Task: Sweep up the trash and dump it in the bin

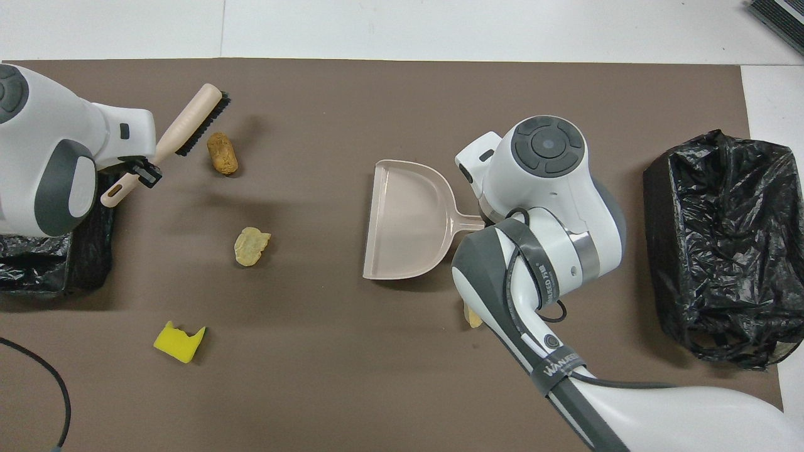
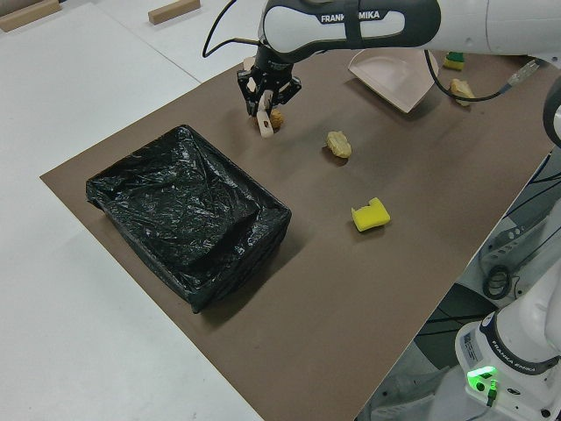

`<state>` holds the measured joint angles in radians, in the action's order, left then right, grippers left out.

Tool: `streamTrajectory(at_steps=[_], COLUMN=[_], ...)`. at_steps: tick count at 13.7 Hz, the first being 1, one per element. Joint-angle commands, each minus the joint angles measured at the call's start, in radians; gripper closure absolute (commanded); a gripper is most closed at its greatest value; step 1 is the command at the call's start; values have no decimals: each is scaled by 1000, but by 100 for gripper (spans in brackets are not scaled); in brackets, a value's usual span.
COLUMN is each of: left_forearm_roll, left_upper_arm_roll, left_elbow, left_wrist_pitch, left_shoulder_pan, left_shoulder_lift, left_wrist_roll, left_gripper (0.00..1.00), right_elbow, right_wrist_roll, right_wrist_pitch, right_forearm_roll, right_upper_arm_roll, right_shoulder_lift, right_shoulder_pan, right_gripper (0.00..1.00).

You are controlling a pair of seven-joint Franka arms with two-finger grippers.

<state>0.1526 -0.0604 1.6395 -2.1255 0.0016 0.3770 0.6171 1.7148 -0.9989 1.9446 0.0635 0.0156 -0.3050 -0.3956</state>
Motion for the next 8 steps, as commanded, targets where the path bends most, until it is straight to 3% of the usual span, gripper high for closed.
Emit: streamTrajectory(at_steps=[1,4,8], left_forearm_roll=[22,68,74], left_upper_arm_roll=[-13,-15,-15], left_elbow=[-162,-195,-104], left_wrist_pitch=[-3,-44,5], left_shoulder_pan=[12,-2,-9], left_shoulder_lift=[131,186,142], left_wrist_roll=[12,13,23], left_gripper=[100,100,100], right_elbow=[32,40,89], right_wrist_roll=[-14,-9,40], right_wrist_pitch=[39,39,-13], right_forearm_roll=[62,64,52], right_upper_arm_roll=[4,4,4], right_shoulder_lift=[26,14,27], right_shoulder_pan=[-34,-54,-55], right_gripper=[100,100,100])
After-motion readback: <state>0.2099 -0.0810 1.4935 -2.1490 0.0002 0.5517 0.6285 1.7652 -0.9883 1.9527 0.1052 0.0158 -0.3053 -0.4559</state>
